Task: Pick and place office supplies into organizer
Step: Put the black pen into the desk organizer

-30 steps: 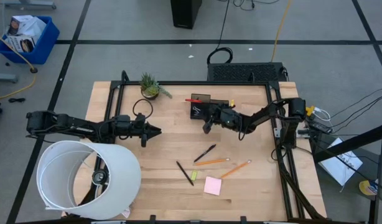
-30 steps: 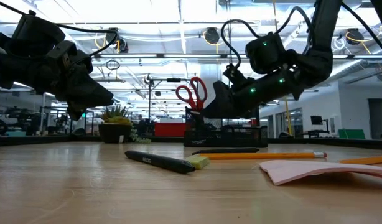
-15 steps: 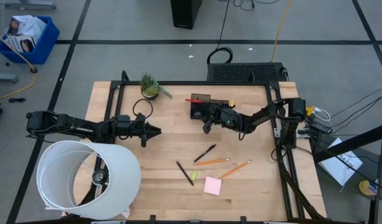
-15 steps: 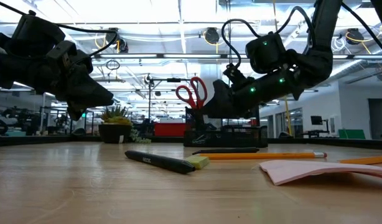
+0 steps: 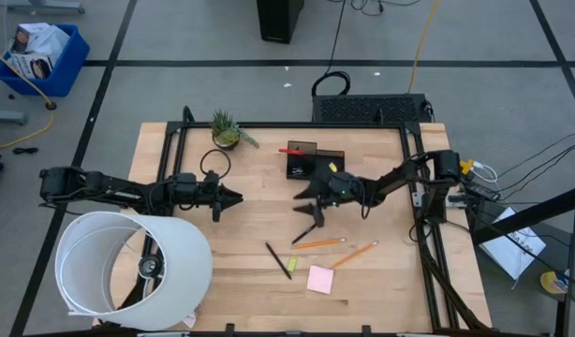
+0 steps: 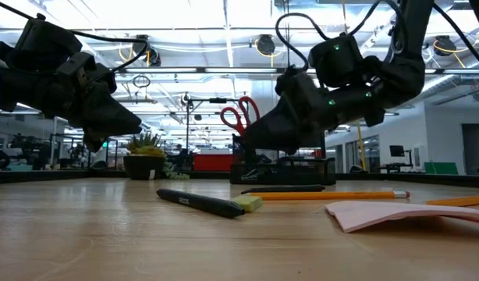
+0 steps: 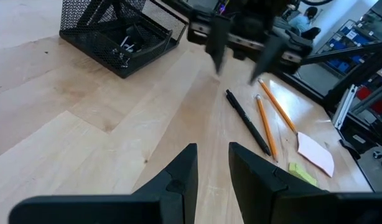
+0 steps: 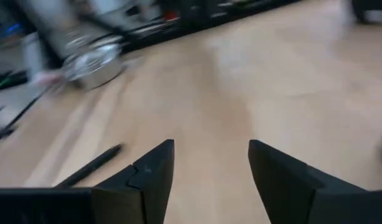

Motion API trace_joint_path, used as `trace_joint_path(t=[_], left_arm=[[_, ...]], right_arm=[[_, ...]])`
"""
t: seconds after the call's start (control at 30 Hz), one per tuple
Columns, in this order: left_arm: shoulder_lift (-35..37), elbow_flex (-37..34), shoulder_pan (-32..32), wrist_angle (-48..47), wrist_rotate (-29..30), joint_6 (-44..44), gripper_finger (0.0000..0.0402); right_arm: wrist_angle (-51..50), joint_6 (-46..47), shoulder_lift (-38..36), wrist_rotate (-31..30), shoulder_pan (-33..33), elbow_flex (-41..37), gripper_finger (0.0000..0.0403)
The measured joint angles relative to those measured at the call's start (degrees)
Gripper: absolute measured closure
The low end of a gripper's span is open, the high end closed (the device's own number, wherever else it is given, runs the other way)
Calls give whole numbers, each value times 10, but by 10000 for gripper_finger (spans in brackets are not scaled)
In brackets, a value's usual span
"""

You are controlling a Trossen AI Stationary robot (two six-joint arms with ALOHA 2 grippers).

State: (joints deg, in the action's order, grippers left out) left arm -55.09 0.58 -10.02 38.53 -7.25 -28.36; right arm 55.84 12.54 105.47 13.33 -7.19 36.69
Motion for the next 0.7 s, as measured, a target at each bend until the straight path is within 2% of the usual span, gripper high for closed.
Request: trace_joint_path(t=[0.1,0.2,0.33,0.5,0.7], left_arm=[[0,0,0,-1,0,0,309],[0,0,0,-1,0,0,309],[0,0,0,-1,1,1,309],[0,0,0,-3,3,2,309],[0,0,0,-3,10,2,309]], right_arm=[[0,-12,0,33,16,0,212],[-7,-29,0,35,32,0,217],[-64,-78,0,33,54,0,222],[-145,-78,0,31,61,0,232],[-178,-78,0,33,64,0,243]])
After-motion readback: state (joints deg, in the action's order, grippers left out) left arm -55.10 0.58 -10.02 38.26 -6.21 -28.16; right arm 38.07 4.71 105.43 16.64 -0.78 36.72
